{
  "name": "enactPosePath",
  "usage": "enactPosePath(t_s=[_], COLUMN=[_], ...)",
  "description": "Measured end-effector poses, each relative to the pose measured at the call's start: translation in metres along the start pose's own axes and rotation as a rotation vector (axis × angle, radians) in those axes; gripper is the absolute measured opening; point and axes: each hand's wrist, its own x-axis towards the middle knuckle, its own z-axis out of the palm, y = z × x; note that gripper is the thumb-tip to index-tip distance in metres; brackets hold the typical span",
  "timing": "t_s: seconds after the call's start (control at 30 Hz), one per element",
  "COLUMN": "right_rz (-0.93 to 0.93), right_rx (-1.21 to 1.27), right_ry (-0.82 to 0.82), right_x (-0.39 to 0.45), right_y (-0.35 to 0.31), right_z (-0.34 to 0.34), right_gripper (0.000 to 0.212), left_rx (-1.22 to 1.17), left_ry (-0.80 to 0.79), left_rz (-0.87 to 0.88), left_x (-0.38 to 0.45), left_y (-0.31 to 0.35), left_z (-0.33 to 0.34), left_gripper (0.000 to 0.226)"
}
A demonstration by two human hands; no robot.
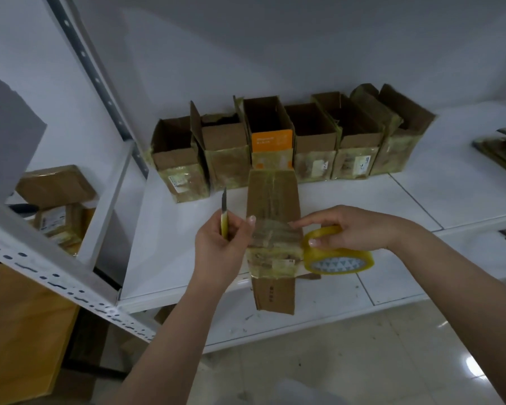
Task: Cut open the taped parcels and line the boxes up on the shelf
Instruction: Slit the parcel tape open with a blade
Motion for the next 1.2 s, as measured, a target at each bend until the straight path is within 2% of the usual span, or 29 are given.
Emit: enactPosePath(t_s=[0.13,0.4,0.57,0.83,0.93,1.07,1.2], right_rz=[0.011,0.063,0.105,0.167,0.179,0.184,0.184], right_rx=[-0.059,-0.077,-0.105,-0.100,-0.072,-0.051,-0.061], right_ry=[0.071,0.202,0.271,0.320,0.328,0.353,0.359], right_x=[0.003,0.007,0.006,0.003,0.002,0.001,0.002], right_y=[0.000,-0.004,-0.006,-0.012,-0.012,-0.012,-0.013], right_z=[0.007,0.016,0.022,0.030,0.031,0.033,0.034], right_gripper=[0.041,0.036,0.030,0.039,0.038,0.038,0.036], left_rx=[0.105,0.161,0.141,0.055,-0.044,-0.308,-0.410], left_ry=[0.045,0.094,0.068,0.042,0.016,-0.098,-0.192], left_rz=[-0.033,-0.062,-0.103,-0.107,-0.198,-0.431,-0.527], left_x=[-0.012,-0.010,-0.007,-0.008,-0.006,-0.008,-0.006], left_y=[-0.014,-0.019,-0.028,-0.046,-0.054,-0.061,-0.065], left_z=[-0.010,-0.015,-0.015,-0.018,-0.013,-0.003,-0.005], left_gripper=[0.031,0.030,0.031,0.031,0.032,0.034,0.031])
